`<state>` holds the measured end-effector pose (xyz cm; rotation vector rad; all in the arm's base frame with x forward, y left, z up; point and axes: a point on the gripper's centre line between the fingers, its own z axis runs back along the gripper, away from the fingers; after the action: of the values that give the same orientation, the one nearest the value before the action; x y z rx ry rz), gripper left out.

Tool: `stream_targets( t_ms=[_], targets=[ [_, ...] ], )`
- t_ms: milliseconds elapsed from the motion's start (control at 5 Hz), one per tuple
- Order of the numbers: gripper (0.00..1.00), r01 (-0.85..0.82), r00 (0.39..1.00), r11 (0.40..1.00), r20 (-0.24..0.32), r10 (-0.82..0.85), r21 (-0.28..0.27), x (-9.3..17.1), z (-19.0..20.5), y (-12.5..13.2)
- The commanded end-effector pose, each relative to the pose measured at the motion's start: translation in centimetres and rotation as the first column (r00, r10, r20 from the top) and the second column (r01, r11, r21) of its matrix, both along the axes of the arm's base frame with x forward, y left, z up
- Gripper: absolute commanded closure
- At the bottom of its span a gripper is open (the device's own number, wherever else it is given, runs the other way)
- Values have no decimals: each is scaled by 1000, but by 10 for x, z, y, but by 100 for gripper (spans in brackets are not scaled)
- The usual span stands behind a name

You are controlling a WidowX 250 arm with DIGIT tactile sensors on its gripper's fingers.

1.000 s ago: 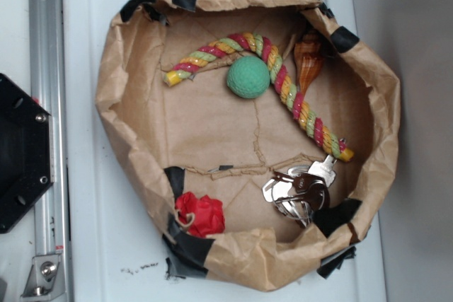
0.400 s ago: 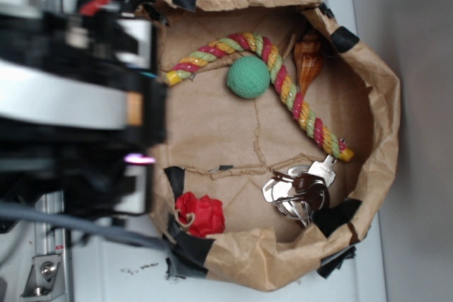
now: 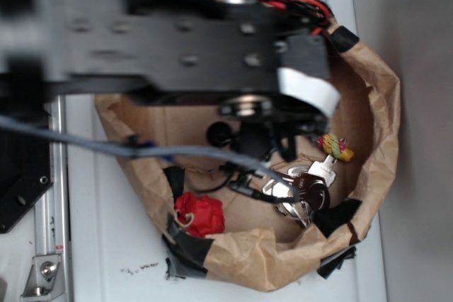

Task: Grab the multicolored rope.

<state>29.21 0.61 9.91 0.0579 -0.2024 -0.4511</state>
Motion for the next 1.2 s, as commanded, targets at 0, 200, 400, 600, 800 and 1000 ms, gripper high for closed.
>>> stream_targets(
  t_ms=[0, 200, 400, 600, 800, 1000],
  targets=[
    [0, 99, 992, 995, -81, -97, 10, 28, -41, -17],
    [0, 123, 987, 992, -108, -120, 21, 35, -52, -25],
    [22, 105, 990, 993, -104, -99, 52, 35, -55, -25],
    [100, 73, 994, 996, -89, -68, 49, 32, -53, -22],
    [100, 42, 999, 998, -22, -41, 56, 26, -37, -16],
    [100, -89, 995, 995, 50, 91, -43, 14, 13, -6]
  ],
)
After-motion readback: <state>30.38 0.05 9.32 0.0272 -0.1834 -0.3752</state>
